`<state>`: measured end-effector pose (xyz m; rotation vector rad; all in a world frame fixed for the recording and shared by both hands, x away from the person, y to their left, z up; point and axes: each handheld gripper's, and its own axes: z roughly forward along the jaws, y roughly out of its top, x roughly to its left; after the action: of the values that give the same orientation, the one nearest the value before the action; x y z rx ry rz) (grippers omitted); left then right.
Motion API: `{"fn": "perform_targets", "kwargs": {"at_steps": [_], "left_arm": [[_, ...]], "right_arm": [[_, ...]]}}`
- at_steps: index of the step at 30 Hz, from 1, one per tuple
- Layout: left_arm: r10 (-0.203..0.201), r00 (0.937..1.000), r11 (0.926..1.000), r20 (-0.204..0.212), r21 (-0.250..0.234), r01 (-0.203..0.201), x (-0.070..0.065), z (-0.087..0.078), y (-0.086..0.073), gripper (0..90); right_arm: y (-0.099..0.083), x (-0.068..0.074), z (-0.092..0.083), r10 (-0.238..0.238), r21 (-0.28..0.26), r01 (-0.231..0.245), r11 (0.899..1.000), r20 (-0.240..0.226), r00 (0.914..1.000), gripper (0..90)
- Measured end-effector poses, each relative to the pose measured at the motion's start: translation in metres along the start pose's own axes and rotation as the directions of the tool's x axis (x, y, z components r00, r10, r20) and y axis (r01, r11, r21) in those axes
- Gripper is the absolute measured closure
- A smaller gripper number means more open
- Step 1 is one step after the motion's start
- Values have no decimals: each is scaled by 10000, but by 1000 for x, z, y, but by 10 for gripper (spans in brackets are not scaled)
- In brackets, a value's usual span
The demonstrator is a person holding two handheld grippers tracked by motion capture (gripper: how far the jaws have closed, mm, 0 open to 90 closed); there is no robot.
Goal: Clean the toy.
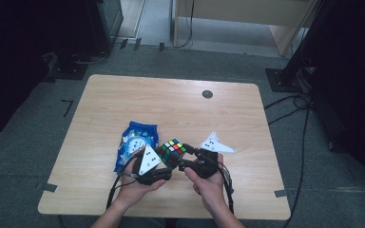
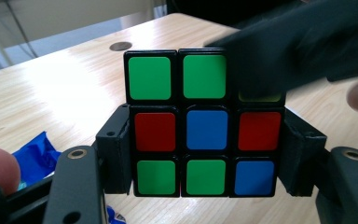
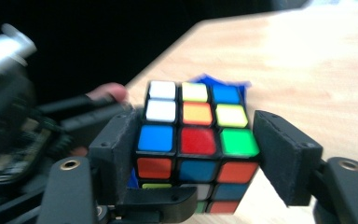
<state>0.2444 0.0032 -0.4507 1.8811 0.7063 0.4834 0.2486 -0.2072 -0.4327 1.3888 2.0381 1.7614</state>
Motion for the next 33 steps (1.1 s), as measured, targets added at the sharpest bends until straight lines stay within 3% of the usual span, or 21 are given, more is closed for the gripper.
{"fn": "perform_targets", "kwargs": {"at_steps": [1,2,3,5,6,8,9,11,13,15,16,17,18,22,23,24,27,29,32,33], "left_arm": [[0,10000,10000,0,0,0,0,0,0,342],[-167,9998,9999,-103,2,167,6,-3,0,342],[-316,9995,9995,-88,-40,316,9,-5,-1,342],[-543,9984,9985,-162,-64,542,15,-8,-2,342],[-618,9979,9981,-215,-75,617,17,-10,-2,342],[-694,9972,9975,-278,-108,691,20,-13,-3,342],[-735,9968,9972,-301,-143,731,22,-14,-3,342],[-789,9963,9967,-354,-216,782,23,-16,-2,342],[-821,9959,9964,-366,-246,813,23,-17,-2,342],[-769,9963,9969,-372,-201,762,23,-16,-2,342],[-760,9964,9970,-373,-183,754,23,-16,-3,342],[-760,9964,9970,-373,-183,754,23,-16,-3,342],[-808,9961,9966,-346,-164,802,24,-15,-3,342],[-815,9961,9966,-347,-131,811,25,-14,-3,342],[-815,9961,9966,-347,-131,811,25,-14,-3,341],[-867,9956,9961,-353,-171,862,25,-15,-3,342],[-878,9956,9960,-324,-167,872,25,-15,-3,341],[-833,9961,9964,-304,-159,829,24,-15,-3,342],[-789,9965,9967,-280,-194,784,23,-15,-3,342],[-778,9966,9968,-264,-205,773,23,-15,-3,342]], "right_arm": [[0,0,0,0,0,0,10000,0,10000,298],[9,-6,-12,3,-394,-10,9992,-173,9998,268],[14,-11,-19,-168,-636,165,9978,-51,9998,283],[22,-21,-34,-807,-748,856,9935,666,9945,345],[25,-28,-39,-1337,-448,1400,9891,1206,9836,379],[25,-45,-41,-2194,832,2061,9750,2098,9528,384],[22,-55,-40,-2306,1373,2027,9696,2351,9442,390],[13,-75,-36,-2085,2054,1562,9661,2648,9415,408],[2,-92,-31,-1777,2309,1115,9666,2898,9404,430],[-9,-103,-25,-1909,2532,1140,9607,3040,9334,440],[-13,-107,-22,-2069,2743,1189,9543,3187,9250,442],[-13,-107,-22,-2069,2743,1189,9543,3187,9250,442],[-20,-112,-17,-2267,3062,1196,9444,3434,9114,450],[-28,-117,-11,-2809,3579,1425,9228,3719,8848,496],[-28,-117,-11,-2809,3579,1425,9228,3719,8848,496],[-32,-122,-9,-2948,3901,1342,9109,3880,8733,514],[-32,-125,-12,-2808,3702,1299,9198,3898,8770,594],[-32,-126,-13,-2842,3694,1301,9201,4013,8707,693],[-31,-125,-15,-2913,3716,1361,9184,4020,8681,822],[-30,-124,-16,-2886,3573,1419,9232,4001,8699,844]]}}
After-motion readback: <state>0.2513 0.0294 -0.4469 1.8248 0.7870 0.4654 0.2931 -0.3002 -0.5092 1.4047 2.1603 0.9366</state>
